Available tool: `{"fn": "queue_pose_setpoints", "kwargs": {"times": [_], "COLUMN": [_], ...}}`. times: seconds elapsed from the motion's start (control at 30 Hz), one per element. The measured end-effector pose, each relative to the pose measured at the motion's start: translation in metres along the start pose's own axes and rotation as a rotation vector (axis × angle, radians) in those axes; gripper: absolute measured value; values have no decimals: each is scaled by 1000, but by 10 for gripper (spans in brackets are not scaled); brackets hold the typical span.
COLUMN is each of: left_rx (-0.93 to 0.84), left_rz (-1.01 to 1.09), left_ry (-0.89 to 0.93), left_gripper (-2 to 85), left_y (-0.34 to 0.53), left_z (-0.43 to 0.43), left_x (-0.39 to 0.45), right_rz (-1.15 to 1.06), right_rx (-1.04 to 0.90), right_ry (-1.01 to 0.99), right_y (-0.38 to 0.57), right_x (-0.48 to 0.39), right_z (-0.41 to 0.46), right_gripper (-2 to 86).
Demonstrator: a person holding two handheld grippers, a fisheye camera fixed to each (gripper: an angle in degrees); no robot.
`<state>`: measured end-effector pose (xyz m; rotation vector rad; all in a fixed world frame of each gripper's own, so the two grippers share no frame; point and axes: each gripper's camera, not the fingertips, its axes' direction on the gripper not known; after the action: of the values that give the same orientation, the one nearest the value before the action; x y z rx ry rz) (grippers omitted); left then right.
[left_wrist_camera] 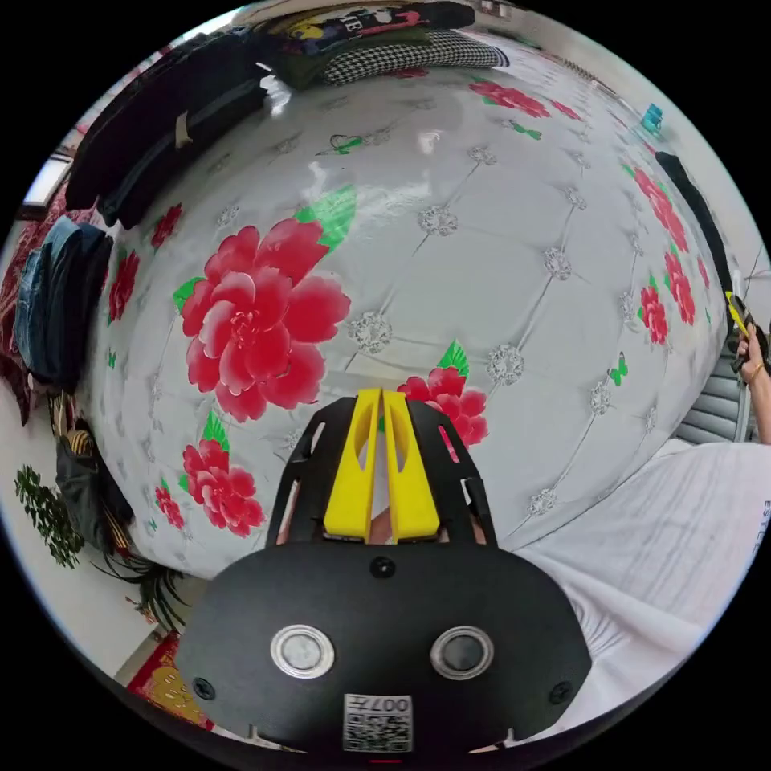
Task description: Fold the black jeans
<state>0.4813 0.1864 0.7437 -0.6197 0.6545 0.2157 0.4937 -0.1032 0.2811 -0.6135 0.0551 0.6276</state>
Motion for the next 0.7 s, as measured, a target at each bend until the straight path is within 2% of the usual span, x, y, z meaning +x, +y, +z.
{"fn": "queue_pose_setpoints", "kwargs": {"times": [0.07, 0.2, 0.27, 0.4, 0.47, 0.53, 0.7], "left_rx": [-1, -94, -96, -83, -100, -105, -71], "left_rz": [-182, -287, -271, -217, -127, -52, 81], "left_ry": [-9, -21, 116, 146, 157, 157, 204], "left_gripper": [-10, -10, -10, -10, -10, -10, -10], "left_y": [-6, -27, -42, -63, -77, -85, -95], "left_z": [-1, -8, -19, -42, -52, -60, -87], "left_x": [-7, 1, 19, 54, 78, 93, 102], "right_rz": [39, 90, 123, 191, 282, 318, 237], "right_rx": [-4, -25, -46, -181, -165, -169, -160], "right_ry": [74, 141, 165, 121, -18, -35, -82], "right_y": [-45, -102, -130, -154, -158, -159, -155], "right_x": [49, 108, 139, 177, 201, 213, 210], "right_z": [16, 43, 61, 103, 109, 111, 101], "right_gripper": [83, 92, 93, 77, 51, 20, 1]}}
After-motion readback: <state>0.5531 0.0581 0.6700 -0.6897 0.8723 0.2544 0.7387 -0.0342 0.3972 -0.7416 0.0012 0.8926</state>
